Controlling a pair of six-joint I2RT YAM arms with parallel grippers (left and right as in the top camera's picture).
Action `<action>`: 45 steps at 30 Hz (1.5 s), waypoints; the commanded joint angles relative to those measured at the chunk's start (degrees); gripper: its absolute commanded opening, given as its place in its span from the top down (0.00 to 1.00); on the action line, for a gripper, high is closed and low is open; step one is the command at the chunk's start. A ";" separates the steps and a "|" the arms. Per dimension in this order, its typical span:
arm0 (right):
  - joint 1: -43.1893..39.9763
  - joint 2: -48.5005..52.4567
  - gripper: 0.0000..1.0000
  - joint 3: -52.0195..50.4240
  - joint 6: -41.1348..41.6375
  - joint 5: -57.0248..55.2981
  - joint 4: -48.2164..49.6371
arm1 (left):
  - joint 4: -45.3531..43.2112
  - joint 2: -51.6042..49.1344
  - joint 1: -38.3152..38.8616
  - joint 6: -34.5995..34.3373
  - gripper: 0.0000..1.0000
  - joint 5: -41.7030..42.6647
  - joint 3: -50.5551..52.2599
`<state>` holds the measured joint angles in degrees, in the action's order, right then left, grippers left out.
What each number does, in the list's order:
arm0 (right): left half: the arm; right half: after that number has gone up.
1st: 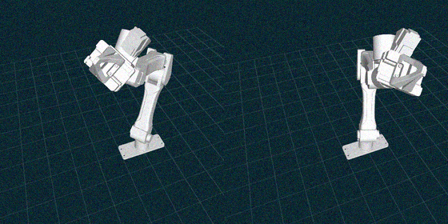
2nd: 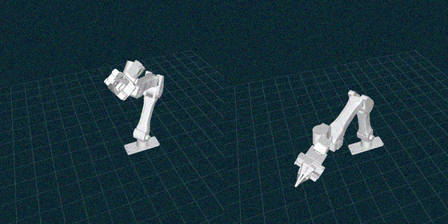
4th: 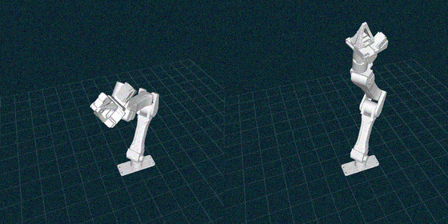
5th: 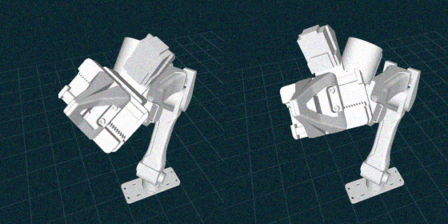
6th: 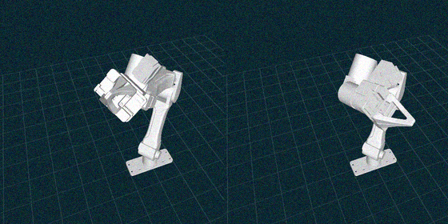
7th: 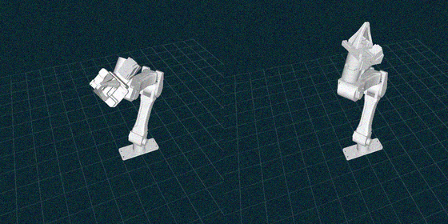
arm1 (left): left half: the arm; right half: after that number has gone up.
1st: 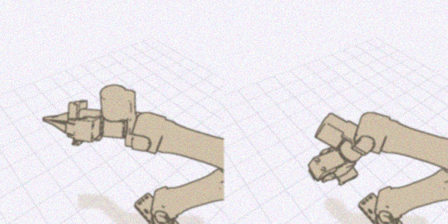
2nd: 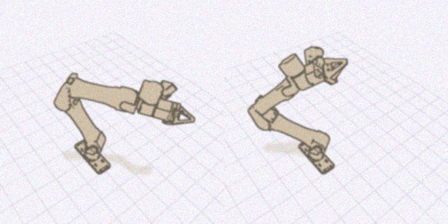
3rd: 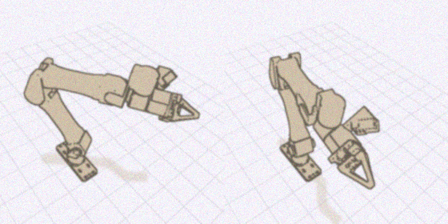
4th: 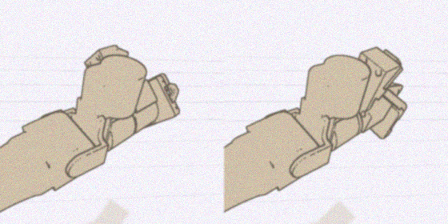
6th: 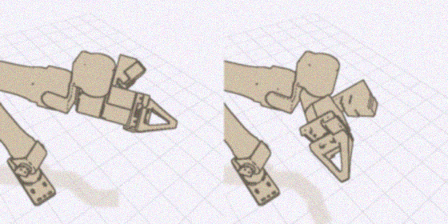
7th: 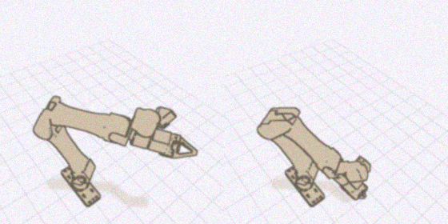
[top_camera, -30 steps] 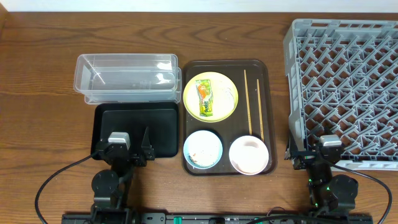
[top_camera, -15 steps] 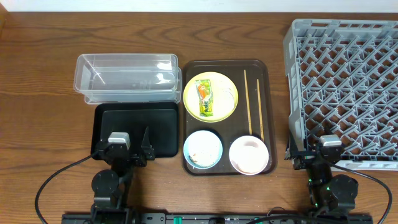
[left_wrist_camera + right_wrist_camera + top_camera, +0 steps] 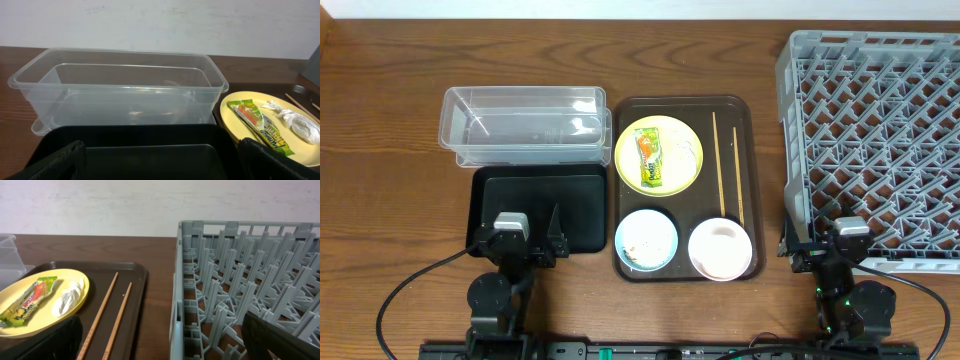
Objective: Sort waste into correct bins and load items into the dishwasher rack
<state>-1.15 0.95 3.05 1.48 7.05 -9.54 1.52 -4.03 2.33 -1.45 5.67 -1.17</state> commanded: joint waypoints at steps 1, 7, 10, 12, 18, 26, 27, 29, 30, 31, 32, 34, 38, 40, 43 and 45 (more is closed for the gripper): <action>0.96 -0.24 0.01 -0.17 -0.24 -0.15 -0.09 | 1.90 0.00 -0.33 0.35 0.02 1.20 0.92; 0.96 -0.24 0.01 -0.17 -0.26 -0.15 -0.09 | 1.90 0.00 -0.33 0.35 0.02 1.20 0.92; 0.96 -0.24 0.01 -0.17 -0.24 -0.15 -0.09 | 1.90 0.00 -0.33 0.37 0.02 1.20 0.92; 0.96 -0.24 0.01 -0.17 -0.24 -0.15 -0.09 | 1.92 0.00 -0.33 0.35 0.02 1.20 0.92; 0.96 -0.24 0.01 -0.17 -0.24 -0.15 -0.09 | 1.90 0.00 -0.33 0.35 0.02 1.20 0.92; 0.96 -0.24 0.01 -0.17 -0.24 -0.15 -0.09 | 1.90 0.00 -0.33 0.35 0.02 1.20 0.92; 0.96 -0.24 0.01 -0.17 -0.24 -0.13 0.26 | 1.90 0.00 -0.33 0.35 0.02 1.20 0.92; 0.96 -0.24 0.01 -0.17 -0.24 -0.11 2.40 | 1.90 0.00 -0.33 0.37 0.02 1.20 0.92; 0.96 -0.24 0.01 -0.17 -0.24 -0.11 2.71 | 1.27 0.00 -0.33 0.37 0.02 1.20 0.92; 0.96 -0.24 0.01 -0.17 -0.22 -0.09 2.69 | 0.79 0.00 -0.33 0.37 0.02 1.20 0.92; 0.96 -0.24 0.01 -0.17 -0.24 0.09 2.47 | 0.83 0.00 -0.33 0.37 0.02 1.20 0.92; 0.96 -0.24 0.01 -0.17 0.04 1.42 2.10 | 0.83 0.00 -0.33 0.37 0.02 1.20 0.92; 0.96 -0.24 0.01 -0.17 4.59 11.54 3.85 | -0.57 0.00 -0.28 -2.54 0.02 6.08 0.83; 0.96 -0.24 0.01 -0.17 4.94 18.60 5.51 | -0.72 0.00 -0.28 -4.00 0.02 12.22 -0.20; 0.96 -0.24 0.01 0.35 6.56 25.81 7.06 | -0.85 0.00 -0.28 -5.70 0.02 16.20 -2.32; 0.96 -0.24 0.01 2.10 9.75 26.67 7.17 | -1.60 0.00 -0.28 -7.96 0.02 16.20 -4.28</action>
<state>-1.17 0.95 3.07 6.48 25.87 -2.68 0.58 -4.03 2.33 -5.56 16.80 -1.91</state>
